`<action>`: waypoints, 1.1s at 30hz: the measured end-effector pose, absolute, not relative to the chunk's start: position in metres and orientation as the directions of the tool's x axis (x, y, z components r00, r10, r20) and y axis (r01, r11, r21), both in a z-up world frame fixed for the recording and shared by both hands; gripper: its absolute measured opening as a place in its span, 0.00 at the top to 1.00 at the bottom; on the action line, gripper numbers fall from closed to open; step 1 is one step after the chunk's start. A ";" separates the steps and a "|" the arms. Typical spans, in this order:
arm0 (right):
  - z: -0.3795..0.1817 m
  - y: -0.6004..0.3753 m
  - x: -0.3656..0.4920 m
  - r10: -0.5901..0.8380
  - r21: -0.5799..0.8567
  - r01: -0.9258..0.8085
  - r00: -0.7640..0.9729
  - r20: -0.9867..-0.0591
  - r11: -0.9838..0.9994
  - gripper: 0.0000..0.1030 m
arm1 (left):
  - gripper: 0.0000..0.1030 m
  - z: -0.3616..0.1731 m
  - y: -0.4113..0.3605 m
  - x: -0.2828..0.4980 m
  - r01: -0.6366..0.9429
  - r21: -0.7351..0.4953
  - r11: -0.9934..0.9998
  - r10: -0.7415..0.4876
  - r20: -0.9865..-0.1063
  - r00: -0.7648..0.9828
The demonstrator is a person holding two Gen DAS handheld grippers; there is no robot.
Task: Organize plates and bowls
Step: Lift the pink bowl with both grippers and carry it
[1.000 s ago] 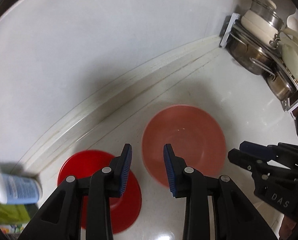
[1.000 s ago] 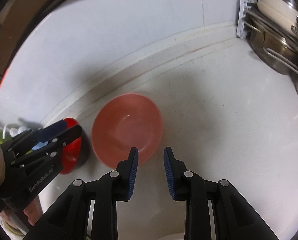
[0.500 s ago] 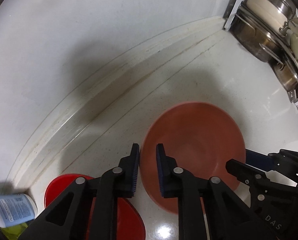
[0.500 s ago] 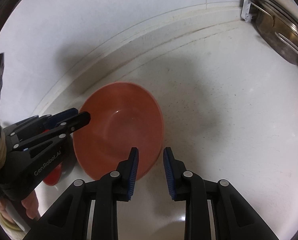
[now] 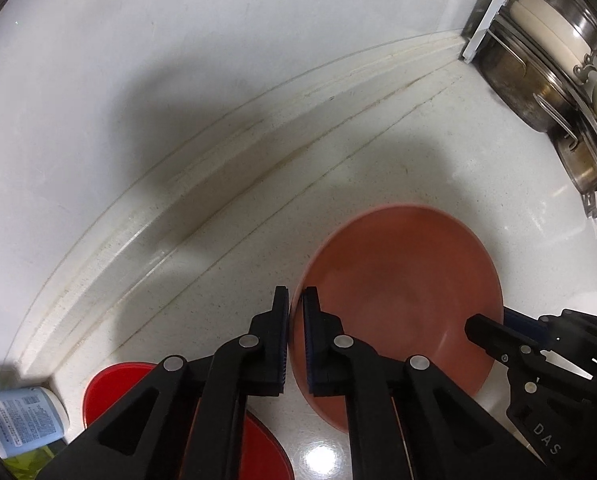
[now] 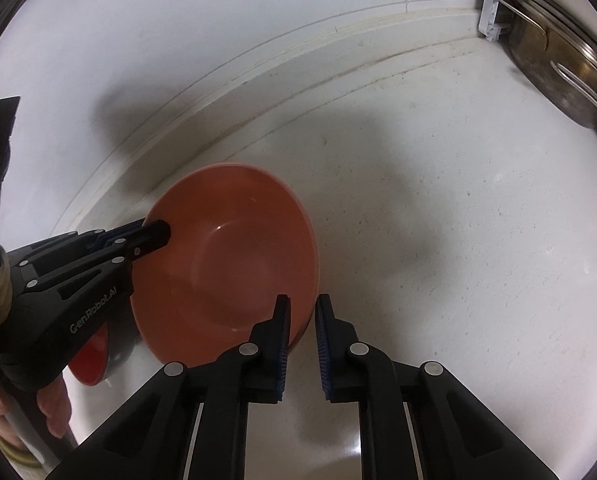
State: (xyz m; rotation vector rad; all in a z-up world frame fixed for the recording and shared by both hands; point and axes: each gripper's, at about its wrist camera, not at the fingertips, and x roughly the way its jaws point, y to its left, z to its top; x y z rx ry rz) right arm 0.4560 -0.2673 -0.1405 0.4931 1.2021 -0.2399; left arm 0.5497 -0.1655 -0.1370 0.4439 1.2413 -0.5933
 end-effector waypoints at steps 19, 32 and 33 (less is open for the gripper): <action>-0.105 -0.271 0.426 0.060 0.234 0.381 0.416 -0.908 0.894 0.87 | 0.93 -0.081 -0.141 0.489 0.553 -0.078 0.830 -0.259 -0.931 0.258; -0.056 -0.261 0.344 0.039 0.209 0.299 0.489 -0.871 0.931 0.87 | 0.93 -0.053 -0.128 0.400 0.519 -0.094 0.850 -0.283 -0.911 0.300; -0.056 -0.260 0.340 0.037 0.206 0.297 0.490 -0.871 0.932 0.87 | 0.93 -0.052 -0.128 0.392 0.522 -0.097 0.848 -0.287 -0.911 0.297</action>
